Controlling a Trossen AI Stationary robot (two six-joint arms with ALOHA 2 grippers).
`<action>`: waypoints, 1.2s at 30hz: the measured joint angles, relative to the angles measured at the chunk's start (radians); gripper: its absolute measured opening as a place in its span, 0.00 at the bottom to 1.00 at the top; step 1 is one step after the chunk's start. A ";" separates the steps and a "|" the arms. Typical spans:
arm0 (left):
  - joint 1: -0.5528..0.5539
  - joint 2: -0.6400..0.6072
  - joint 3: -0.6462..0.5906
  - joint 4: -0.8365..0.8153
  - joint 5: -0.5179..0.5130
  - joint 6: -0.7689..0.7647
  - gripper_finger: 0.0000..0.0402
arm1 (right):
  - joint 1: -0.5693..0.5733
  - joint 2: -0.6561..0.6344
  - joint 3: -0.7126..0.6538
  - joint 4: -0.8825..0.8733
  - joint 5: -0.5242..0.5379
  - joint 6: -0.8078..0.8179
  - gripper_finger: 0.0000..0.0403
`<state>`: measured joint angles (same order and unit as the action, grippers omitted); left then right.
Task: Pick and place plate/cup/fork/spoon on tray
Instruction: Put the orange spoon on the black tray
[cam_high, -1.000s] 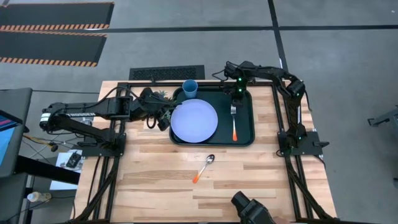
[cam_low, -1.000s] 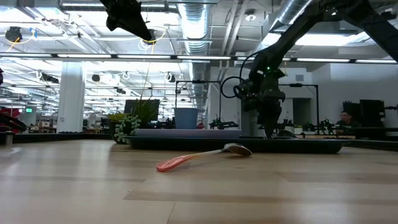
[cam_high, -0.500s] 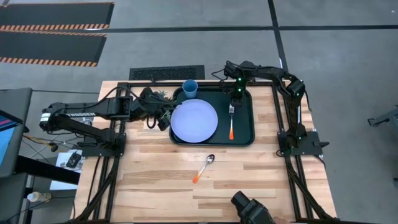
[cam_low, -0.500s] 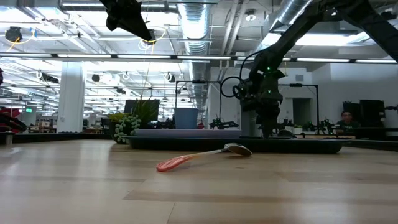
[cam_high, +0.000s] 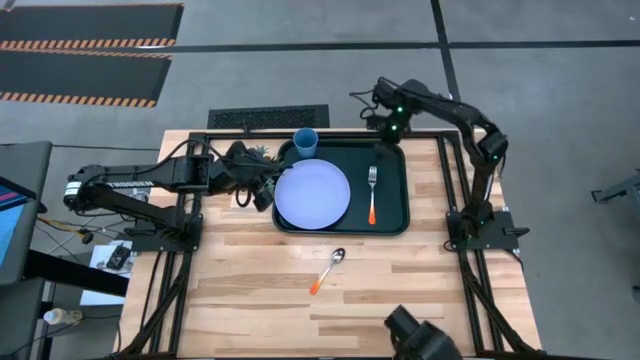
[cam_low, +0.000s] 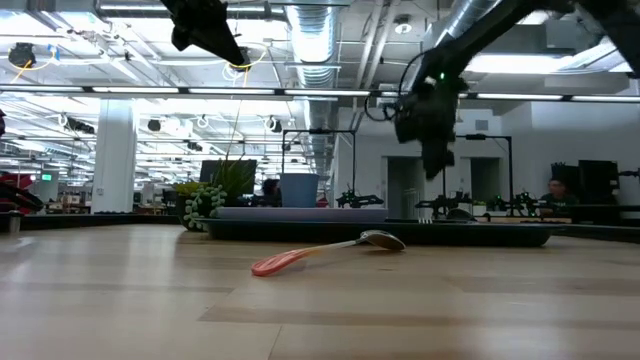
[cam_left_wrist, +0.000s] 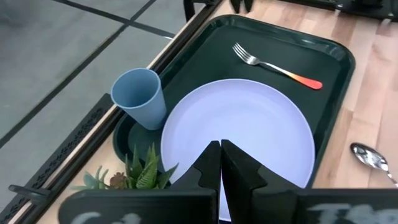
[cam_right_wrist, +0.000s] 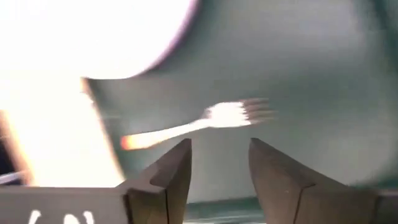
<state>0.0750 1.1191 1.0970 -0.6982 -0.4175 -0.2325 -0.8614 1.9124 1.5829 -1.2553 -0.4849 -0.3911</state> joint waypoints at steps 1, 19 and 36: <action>0.000 0.000 0.000 0.000 0.006 0.000 0.00 | 0.016 -0.019 0.000 -0.027 -0.060 0.011 0.46; -0.023 0.000 0.000 -0.030 0.020 -0.024 0.05 | 0.852 -0.124 0.000 0.196 0.111 0.054 0.41; -0.083 0.000 -0.114 -0.021 0.072 -0.145 0.35 | 0.999 0.204 0.000 0.393 0.248 0.130 0.68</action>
<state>-0.0083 1.1187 0.9826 -0.7192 -0.3455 -0.3778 0.1380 2.1162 1.5829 -0.8618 -0.2374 -0.2615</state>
